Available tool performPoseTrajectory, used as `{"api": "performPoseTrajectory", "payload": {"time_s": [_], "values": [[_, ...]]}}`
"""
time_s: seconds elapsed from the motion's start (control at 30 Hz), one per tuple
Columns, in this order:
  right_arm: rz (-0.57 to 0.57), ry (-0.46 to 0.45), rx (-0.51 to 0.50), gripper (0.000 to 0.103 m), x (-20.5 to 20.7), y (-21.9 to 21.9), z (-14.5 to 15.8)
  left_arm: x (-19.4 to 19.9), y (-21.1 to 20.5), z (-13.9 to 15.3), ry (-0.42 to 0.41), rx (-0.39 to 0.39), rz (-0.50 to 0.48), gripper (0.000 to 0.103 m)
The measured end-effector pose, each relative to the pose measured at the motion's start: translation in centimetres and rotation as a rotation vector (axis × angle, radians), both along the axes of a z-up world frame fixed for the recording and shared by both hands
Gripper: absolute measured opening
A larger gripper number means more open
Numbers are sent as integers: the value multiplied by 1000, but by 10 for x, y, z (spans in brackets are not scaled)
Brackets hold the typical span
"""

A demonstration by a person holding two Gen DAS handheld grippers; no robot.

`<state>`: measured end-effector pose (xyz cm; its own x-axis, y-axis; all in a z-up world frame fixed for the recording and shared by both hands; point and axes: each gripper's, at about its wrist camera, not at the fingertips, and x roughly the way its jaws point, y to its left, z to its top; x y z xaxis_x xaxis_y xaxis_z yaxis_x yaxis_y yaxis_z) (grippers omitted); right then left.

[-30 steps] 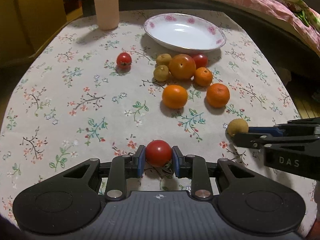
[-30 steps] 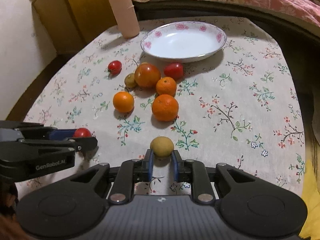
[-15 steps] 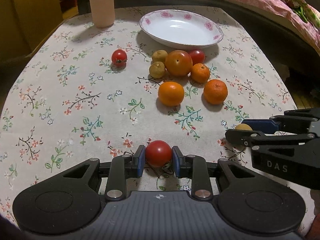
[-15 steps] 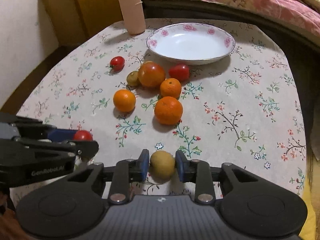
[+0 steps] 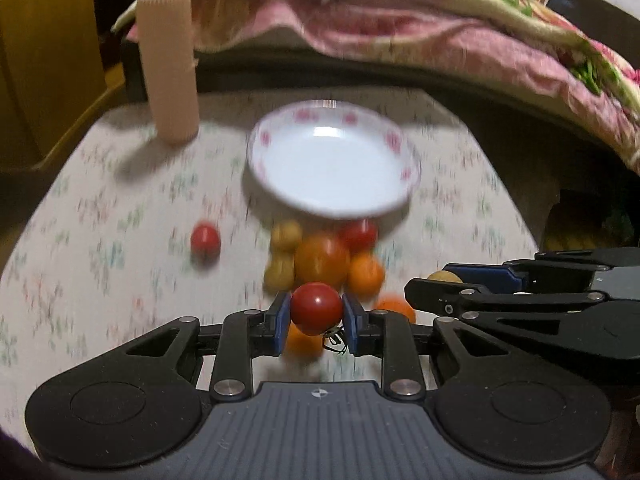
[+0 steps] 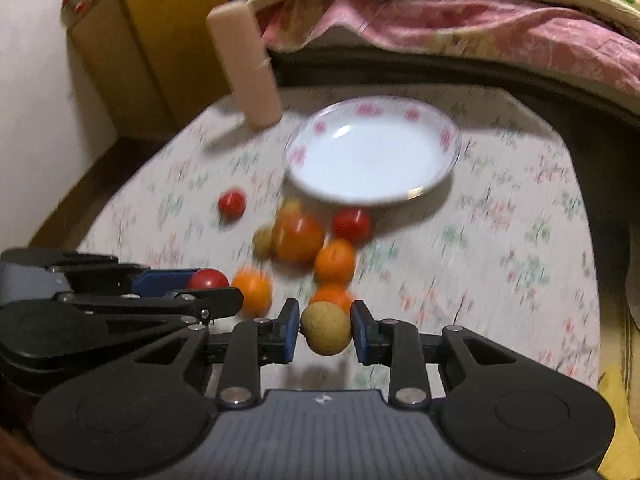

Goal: Organize fruits
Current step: 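Carry both fruits over the white plate and open both tools to drop them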

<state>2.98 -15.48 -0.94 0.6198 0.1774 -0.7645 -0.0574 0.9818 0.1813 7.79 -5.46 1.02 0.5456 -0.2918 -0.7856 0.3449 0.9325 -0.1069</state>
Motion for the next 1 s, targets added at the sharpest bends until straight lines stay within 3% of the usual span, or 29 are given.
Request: {"api": "performPoseTrajectory", "payload": {"time_s": [0.2,0.53,1.0], "values": [[-32,-10,4,29,52,-23,10,44,-16,8,-12,-22,-16,33],[-37,8,-13,29,117,-38,-6,100,-26,-9,1,1,-7,34],[-42,26,-19,30,133,-42,-21,106,-27,-19,15,15,10,41]]}}
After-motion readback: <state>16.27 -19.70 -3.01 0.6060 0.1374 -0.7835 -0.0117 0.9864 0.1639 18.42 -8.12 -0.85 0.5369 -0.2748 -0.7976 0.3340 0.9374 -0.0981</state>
